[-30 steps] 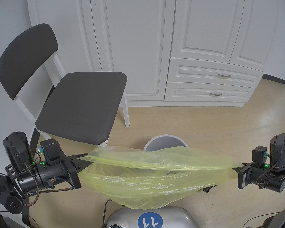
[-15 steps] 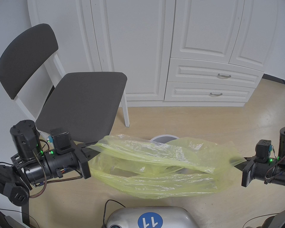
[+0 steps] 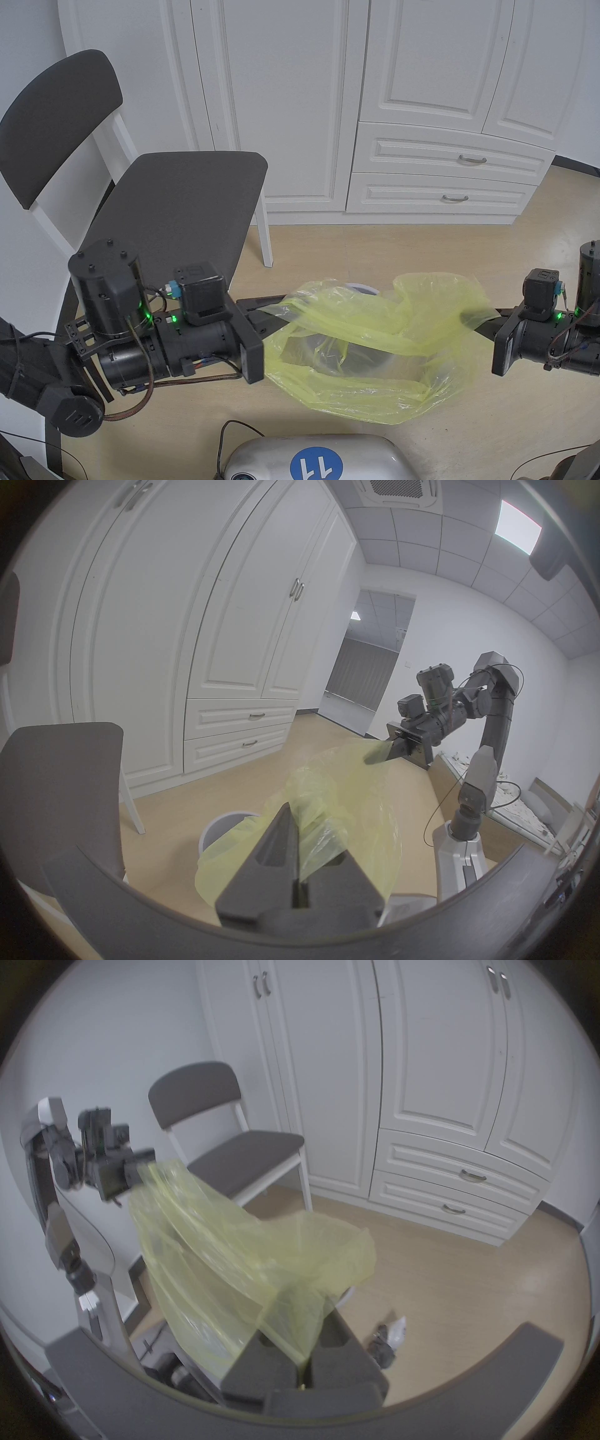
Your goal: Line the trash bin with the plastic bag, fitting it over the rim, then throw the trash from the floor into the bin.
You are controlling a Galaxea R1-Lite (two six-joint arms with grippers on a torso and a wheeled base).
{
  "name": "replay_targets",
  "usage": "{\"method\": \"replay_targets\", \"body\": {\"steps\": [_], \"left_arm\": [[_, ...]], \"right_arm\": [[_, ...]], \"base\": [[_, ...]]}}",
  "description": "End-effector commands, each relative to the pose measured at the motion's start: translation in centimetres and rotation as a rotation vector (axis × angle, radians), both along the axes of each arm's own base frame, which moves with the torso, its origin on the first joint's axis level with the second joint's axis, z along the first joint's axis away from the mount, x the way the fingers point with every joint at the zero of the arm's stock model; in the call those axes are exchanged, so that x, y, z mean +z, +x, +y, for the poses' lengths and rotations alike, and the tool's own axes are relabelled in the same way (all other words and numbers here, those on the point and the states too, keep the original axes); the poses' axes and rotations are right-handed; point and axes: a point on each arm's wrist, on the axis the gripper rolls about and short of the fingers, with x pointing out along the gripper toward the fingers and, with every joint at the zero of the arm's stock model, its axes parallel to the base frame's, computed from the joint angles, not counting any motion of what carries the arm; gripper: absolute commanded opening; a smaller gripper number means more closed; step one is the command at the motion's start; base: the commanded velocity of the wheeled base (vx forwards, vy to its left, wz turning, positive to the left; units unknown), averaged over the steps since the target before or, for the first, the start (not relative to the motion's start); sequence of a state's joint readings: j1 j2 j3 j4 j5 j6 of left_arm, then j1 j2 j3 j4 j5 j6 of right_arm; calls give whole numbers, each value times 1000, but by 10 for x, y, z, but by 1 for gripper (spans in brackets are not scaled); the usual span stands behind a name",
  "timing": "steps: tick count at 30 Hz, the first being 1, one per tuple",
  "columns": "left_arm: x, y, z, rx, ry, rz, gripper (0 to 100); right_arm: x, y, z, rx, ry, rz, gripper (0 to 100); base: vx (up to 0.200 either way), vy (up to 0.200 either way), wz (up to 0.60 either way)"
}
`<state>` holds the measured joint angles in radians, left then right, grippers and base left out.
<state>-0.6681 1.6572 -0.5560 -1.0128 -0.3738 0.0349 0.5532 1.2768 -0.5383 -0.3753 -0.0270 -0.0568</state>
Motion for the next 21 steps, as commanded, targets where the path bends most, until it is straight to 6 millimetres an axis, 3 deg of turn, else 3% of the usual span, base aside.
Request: {"method": "replay_targets", "body": {"steps": [1, 8, 16, 21], "left_arm": [[-8, 16, -26, 37, 10, 9, 0], [-13, 37, -44, 138, -17, 45, 0], [-31, 59, -49, 234, 11, 69, 0], [-32, 73, -45, 294, 6, 61, 0]], "right_arm": [[-23, 4, 22, 46, 63, 75, 0], [-49, 27, 47, 52, 133, 84, 0], [-71, 50, 62, 11, 223, 120, 0], [-91, 67, 74, -13, 283, 109, 0]], "base": [[0, 0, 0], [0, 0, 0], [0, 0, 0], [0, 0, 0]]}}
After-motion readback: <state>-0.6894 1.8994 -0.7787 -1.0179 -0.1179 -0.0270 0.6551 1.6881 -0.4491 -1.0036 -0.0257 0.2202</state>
